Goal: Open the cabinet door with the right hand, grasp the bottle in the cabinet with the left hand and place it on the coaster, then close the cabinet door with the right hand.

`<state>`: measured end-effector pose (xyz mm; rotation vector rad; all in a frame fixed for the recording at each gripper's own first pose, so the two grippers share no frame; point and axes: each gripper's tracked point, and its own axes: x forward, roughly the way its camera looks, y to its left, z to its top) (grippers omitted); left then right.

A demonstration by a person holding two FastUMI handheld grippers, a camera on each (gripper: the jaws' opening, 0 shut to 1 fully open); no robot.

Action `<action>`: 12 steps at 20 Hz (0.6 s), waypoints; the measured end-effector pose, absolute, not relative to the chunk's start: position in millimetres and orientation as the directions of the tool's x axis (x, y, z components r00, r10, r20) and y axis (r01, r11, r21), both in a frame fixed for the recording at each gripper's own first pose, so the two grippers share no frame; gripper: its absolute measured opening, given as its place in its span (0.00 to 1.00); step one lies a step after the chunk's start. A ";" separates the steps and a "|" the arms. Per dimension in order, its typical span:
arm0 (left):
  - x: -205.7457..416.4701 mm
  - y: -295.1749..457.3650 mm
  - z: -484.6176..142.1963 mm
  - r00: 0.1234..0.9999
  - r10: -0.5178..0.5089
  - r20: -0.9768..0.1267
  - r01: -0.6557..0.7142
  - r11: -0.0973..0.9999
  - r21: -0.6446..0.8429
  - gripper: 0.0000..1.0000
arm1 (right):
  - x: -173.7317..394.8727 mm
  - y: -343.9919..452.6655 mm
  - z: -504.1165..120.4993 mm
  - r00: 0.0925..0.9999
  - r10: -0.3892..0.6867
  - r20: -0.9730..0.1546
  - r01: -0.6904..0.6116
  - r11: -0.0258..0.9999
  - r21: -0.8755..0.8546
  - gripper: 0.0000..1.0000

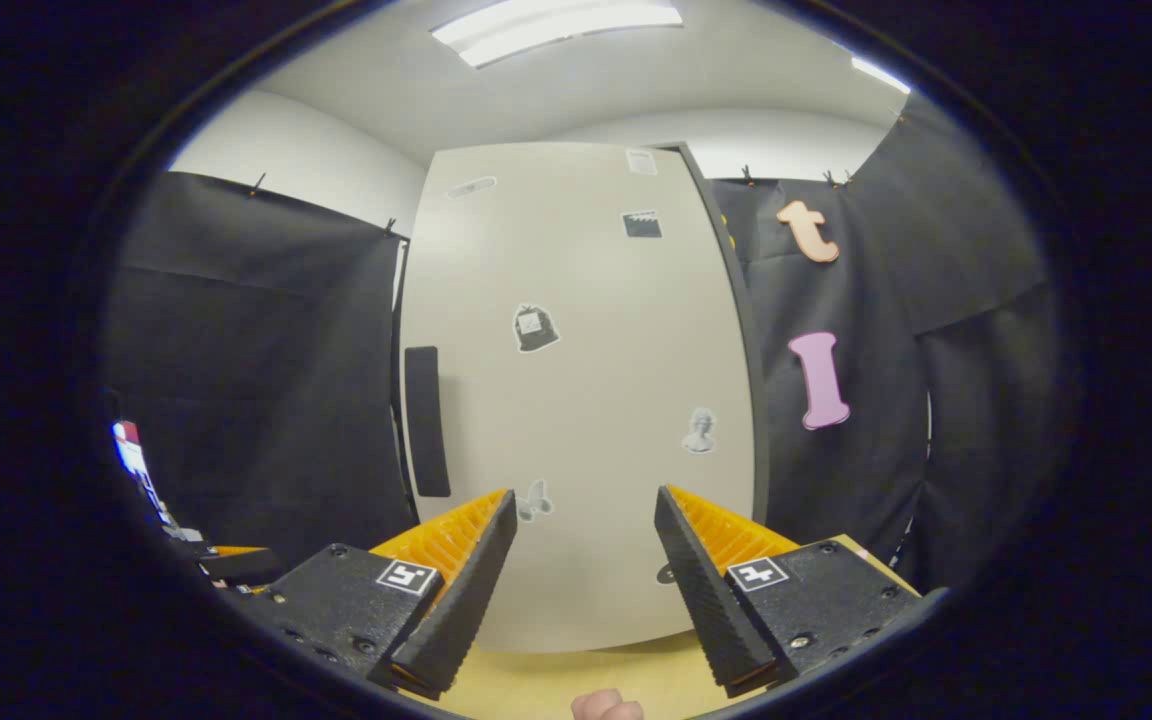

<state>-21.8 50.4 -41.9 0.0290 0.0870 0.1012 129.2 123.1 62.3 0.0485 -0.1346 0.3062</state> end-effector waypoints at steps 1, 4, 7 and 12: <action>-20.9 47.0 -41.0 0.992 0.100 -0.081 -0.098 0.995 0.030 0.96 | 119.8 108.2 59.7 0.954 0.266 0.142 -0.270 0.963 0.014 0.91; -18.0 37.2 -38.5 0.994 0.090 -0.063 -0.089 0.996 0.023 0.96 | 90.6 66.7 46.5 0.973 0.169 0.157 -0.172 0.985 0.008 0.90; -14.4 20.9 -34.1 0.997 0.062 -0.048 -0.061 0.998 0.025 0.96 | 73.0 44.3 22.4 0.983 0.107 0.150 -0.112 0.993 0.028 0.91; -15.8 -1.0 -31.8 0.999 0.016 -0.042 -0.015 0.999 0.029 0.96 | 57.8 15.9 -15.0 0.994 0.032 0.105 -0.035 0.999 0.028 0.92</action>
